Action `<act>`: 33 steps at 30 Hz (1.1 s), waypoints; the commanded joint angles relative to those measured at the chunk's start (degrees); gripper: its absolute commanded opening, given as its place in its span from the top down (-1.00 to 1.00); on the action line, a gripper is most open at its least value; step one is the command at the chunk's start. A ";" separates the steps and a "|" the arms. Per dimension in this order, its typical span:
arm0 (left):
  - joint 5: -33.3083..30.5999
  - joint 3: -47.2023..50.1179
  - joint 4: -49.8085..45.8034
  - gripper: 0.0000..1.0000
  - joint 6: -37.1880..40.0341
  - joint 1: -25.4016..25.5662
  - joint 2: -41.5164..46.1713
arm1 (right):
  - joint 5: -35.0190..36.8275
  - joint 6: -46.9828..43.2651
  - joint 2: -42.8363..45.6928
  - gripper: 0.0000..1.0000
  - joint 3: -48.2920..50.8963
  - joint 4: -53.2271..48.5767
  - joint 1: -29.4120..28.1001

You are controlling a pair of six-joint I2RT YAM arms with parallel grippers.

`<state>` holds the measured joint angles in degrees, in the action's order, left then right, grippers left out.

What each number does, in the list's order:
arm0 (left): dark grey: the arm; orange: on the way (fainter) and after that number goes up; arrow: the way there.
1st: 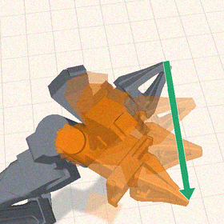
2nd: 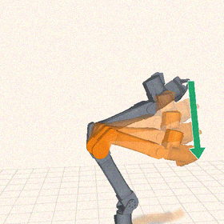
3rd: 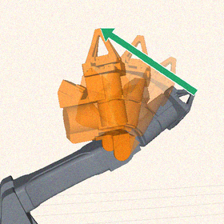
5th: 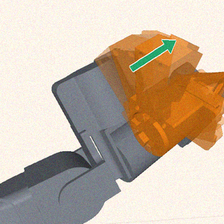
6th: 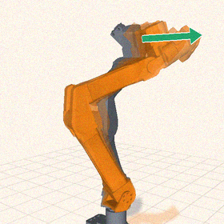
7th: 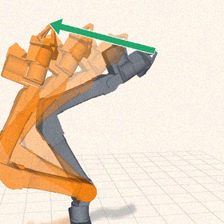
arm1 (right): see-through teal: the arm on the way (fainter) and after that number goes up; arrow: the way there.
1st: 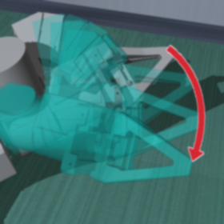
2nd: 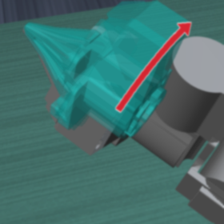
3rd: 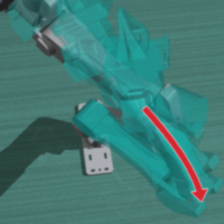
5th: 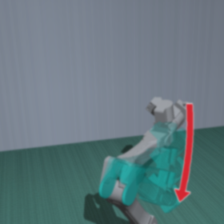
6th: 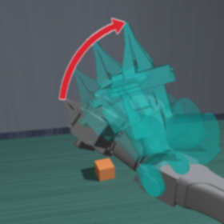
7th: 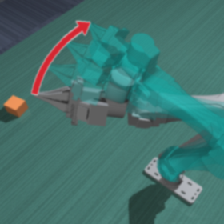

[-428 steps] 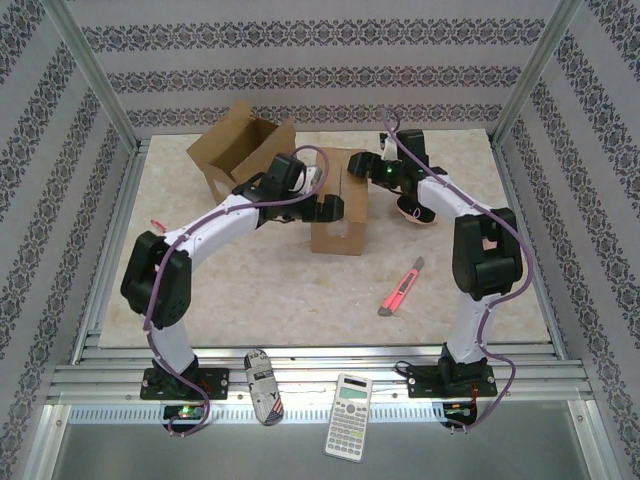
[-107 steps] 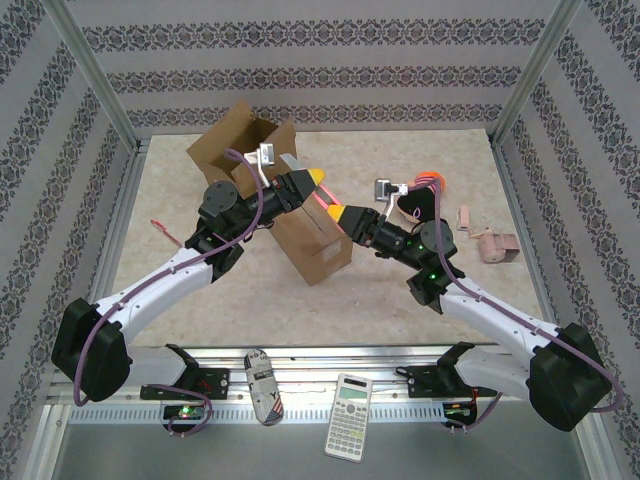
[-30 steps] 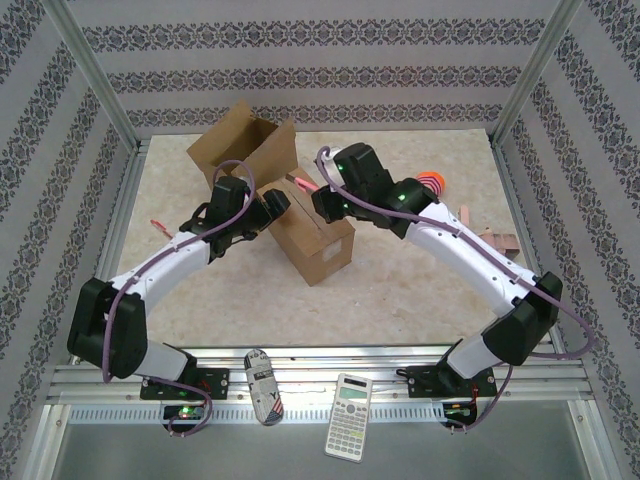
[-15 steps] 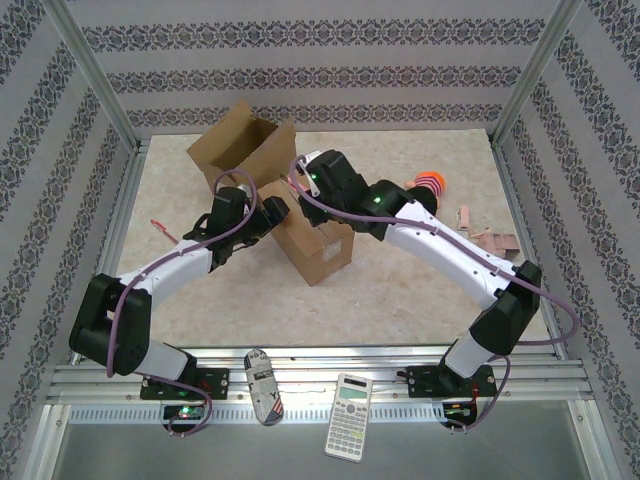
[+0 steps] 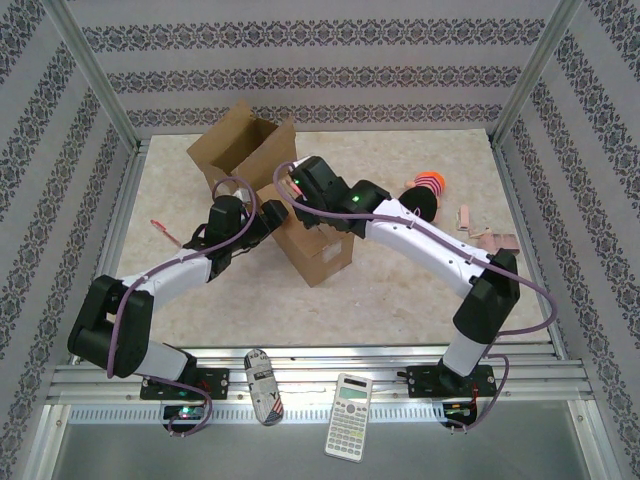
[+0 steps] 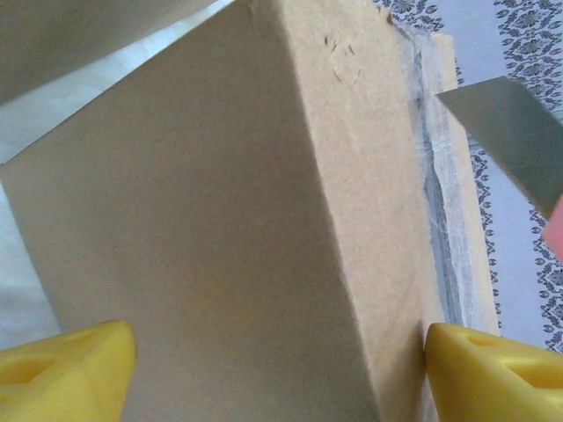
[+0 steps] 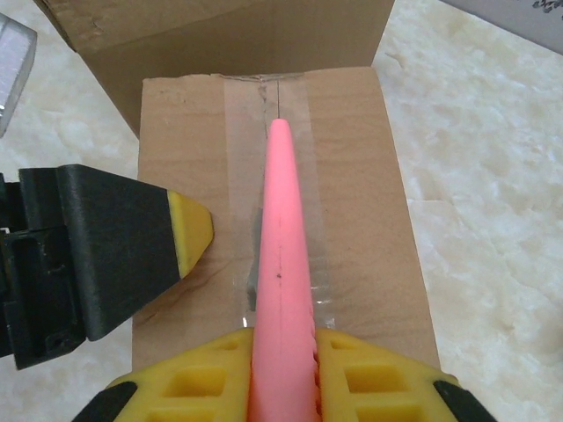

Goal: Unpack the express box

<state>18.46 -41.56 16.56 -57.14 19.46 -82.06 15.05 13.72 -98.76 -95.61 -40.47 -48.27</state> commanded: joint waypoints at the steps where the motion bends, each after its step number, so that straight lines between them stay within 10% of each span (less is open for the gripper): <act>1: 1.05 1.77 -2.06 -0.68 0.46 -0.29 -0.12 | 1.32 1.23 -0.12 1.00 -1.95 1.26 -0.60; 33: 2.01 1.91 -0.10 -0.68 0.10 -0.30 -1.05 | -0.52 1.27 -2.29 1.00 -2.39 2.41 -0.86</act>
<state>19.31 -41.04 17.87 -57.32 19.42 -82.08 14.63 14.63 -100.03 -96.29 -38.79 -48.64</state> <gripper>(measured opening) 0.842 0.185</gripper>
